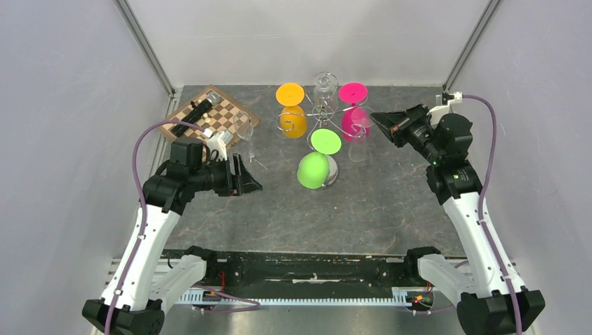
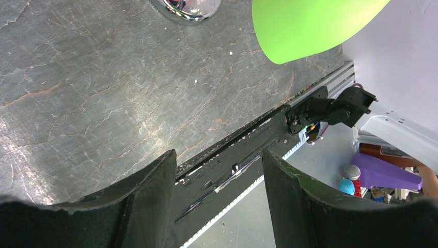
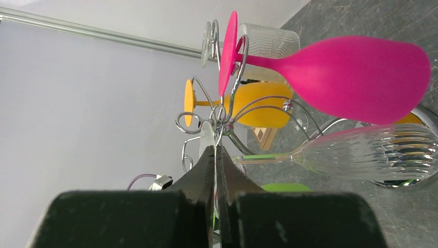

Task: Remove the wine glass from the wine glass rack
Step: Place the wine glass at the center of the board.

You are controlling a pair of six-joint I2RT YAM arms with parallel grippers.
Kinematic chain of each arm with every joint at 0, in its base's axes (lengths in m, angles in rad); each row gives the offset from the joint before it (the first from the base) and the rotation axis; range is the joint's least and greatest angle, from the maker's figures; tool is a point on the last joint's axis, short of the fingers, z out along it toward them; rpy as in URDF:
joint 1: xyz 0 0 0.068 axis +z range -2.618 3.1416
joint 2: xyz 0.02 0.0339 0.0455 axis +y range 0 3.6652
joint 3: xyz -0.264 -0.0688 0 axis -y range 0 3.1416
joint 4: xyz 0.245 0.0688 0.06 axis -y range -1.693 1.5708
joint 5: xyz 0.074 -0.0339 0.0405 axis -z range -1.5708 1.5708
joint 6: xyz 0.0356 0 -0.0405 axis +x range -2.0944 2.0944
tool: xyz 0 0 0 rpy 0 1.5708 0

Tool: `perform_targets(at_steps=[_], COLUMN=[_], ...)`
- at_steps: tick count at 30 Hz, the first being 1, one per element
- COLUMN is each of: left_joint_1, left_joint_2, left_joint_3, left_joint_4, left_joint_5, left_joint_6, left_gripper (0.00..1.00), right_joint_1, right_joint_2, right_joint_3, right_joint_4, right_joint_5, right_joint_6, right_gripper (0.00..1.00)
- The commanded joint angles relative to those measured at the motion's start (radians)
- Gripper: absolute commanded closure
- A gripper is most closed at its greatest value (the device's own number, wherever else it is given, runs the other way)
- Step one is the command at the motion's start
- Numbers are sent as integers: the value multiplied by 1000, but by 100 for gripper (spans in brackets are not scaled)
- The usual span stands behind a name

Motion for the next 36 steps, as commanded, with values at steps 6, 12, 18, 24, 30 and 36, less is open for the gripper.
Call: perform_targets(at_steps=[6,12,18,24,30,36], left_joint_1=[-3,-4,-4,-21,-99,-290], left_joint_2=[-21,-30,-62,-101,-136,-142], left_joint_3=[34,16,-8,-36,-58,-60], left_joint_4=[0,12,30,46,96,155], left_joint_5=[23,49,80,109,94,-28], left_joint_6=[27,0,-41,-91,-189,-307], left_gripper=[32,31,31,31,31,31], right_joint_1=[-31,-53,-55,-55,-54,-13], right_joint_2=[-106,-159,-182,-223,-280,-340], right_joint_3=[-20,-18,-13,23,20,-28], right_joint_4=[-1,-46,-68,-133,-165,-157], right_joint_5=[-7,-33,-116,-171,-250,-320], right_joint_6=[-45,-84,-143,-249,-335,-442], right_gripper=[100,100,100,100,100,100])
